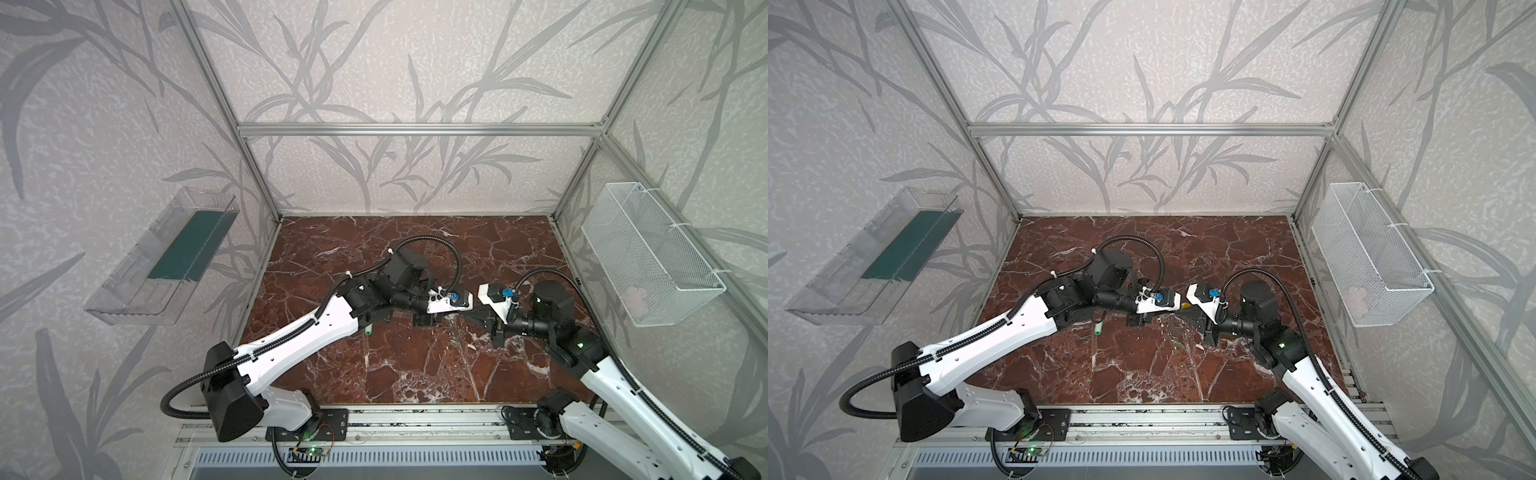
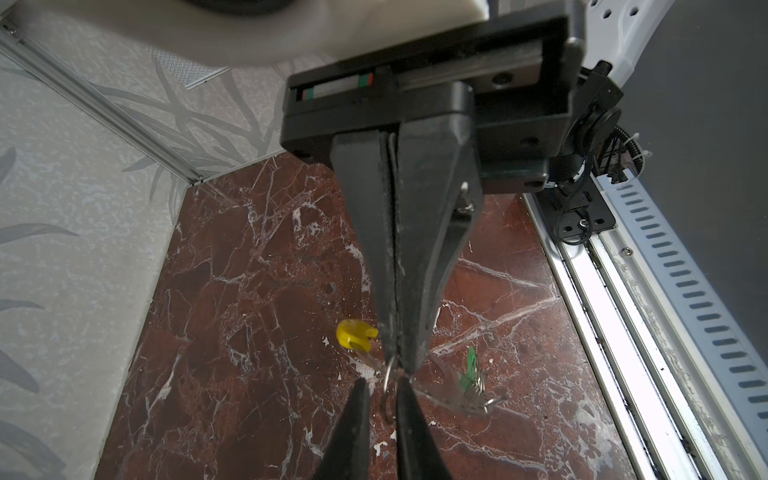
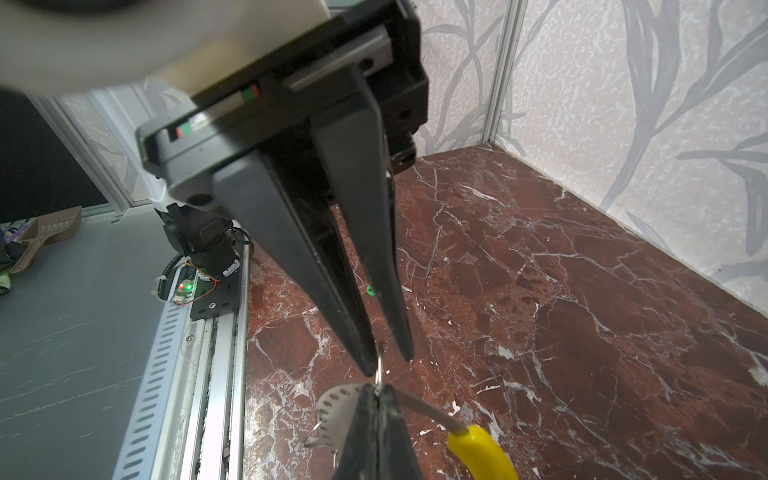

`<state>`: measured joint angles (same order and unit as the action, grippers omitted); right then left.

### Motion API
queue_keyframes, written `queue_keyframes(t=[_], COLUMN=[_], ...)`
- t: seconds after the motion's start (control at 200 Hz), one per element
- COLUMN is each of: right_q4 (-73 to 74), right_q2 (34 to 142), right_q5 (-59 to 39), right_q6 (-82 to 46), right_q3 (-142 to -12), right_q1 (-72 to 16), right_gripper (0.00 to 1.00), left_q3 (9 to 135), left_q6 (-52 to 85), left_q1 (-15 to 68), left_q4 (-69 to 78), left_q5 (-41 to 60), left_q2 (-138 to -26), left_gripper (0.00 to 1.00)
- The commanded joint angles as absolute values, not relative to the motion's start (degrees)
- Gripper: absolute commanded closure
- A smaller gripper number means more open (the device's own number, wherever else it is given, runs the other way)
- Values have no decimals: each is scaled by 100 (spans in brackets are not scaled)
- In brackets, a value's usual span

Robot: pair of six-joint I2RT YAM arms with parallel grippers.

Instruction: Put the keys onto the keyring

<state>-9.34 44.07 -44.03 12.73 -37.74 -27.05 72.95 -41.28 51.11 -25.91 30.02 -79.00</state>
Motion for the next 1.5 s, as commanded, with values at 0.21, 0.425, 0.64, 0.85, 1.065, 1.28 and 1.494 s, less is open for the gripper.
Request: queue_keyframes(t=[0.21,0.425,0.64,0.85,1.065,1.28,1.494], right_q4=[-873,-257,20,277,477,1056,2123], right_q2=[4308,3971,3878,4042,4524,5203,6658], right_q5=[-4386,-3601,-3486,-3522,-3535,-3126,-2226], right_q6=[1293,946,767,549,230,-239,-427], right_q3=[-3889,-3426,-3217,-3177,-3155,-2963,-2954], right_q1=[-2720,-2720,-2721,-2724,-2720,-3145,-4163], right_gripper=[100,72,66,65,64,64,64], left_q3=[7485,6697,5636,5142,4960,4920,4921], left_q6=[-4214,-3184,-1533,-850,-850,-1299,-1413], left_q1=[5154,4765,4403,4257,3991,3401,2809], left_q4=[-2748,-1412,999,2140,2189,1542,1208], left_q5=[3276,3668,4180,4171,4011,3434,2145], left_q2=[-8038,-7672,-7297,-7154,-7025,-6689,-6293], left_gripper=[100,100,100,100,100,100,100])
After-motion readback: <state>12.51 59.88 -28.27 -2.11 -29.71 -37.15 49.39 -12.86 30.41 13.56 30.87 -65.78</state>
